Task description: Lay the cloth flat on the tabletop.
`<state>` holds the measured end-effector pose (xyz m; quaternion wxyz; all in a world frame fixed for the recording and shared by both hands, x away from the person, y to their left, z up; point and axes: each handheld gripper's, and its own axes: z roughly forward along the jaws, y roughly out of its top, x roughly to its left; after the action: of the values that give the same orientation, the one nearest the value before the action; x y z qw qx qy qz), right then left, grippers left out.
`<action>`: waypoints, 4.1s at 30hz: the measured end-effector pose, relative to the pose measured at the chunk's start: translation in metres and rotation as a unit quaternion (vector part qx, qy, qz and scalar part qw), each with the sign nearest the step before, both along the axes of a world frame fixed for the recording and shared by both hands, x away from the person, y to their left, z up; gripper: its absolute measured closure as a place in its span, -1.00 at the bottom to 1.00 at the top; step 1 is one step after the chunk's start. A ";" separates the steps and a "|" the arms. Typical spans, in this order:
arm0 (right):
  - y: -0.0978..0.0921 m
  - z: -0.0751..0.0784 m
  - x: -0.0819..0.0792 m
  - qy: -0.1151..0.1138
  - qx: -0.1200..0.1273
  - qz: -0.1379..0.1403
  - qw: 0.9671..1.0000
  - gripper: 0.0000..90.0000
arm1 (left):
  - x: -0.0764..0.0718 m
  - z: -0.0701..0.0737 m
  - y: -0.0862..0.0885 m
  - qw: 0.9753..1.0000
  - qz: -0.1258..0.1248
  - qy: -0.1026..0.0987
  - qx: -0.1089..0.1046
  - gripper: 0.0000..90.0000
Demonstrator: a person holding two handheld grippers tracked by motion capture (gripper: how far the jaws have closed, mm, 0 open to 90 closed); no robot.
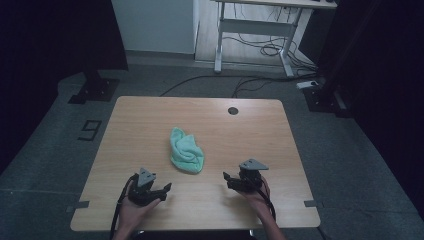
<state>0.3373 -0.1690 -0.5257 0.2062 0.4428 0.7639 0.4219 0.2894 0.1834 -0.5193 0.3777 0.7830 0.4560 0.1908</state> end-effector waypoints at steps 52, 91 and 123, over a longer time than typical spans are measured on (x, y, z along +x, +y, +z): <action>0.047 0.013 0.064 0.001 0.018 0.048 0.999 -0.16 | 0.072 -0.004 -0.036 1.000 0.002 0.020 -0.004 -0.34; 0.115 -0.010 0.108 0.038 -0.027 0.144 0.988 0.84 | 0.090 -0.023 -0.042 0.999 -0.007 0.033 -0.002 0.32; 0.040 0.044 0.064 -0.046 0.043 0.083 0.995 0.89 | 0.063 0.044 -0.053 0.994 -0.080 -0.055 -0.045 0.75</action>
<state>0.4014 -0.1286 -0.4820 0.1862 0.3666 0.7687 0.4899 0.3529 0.1300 -0.4753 0.4509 0.7874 0.3786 0.1823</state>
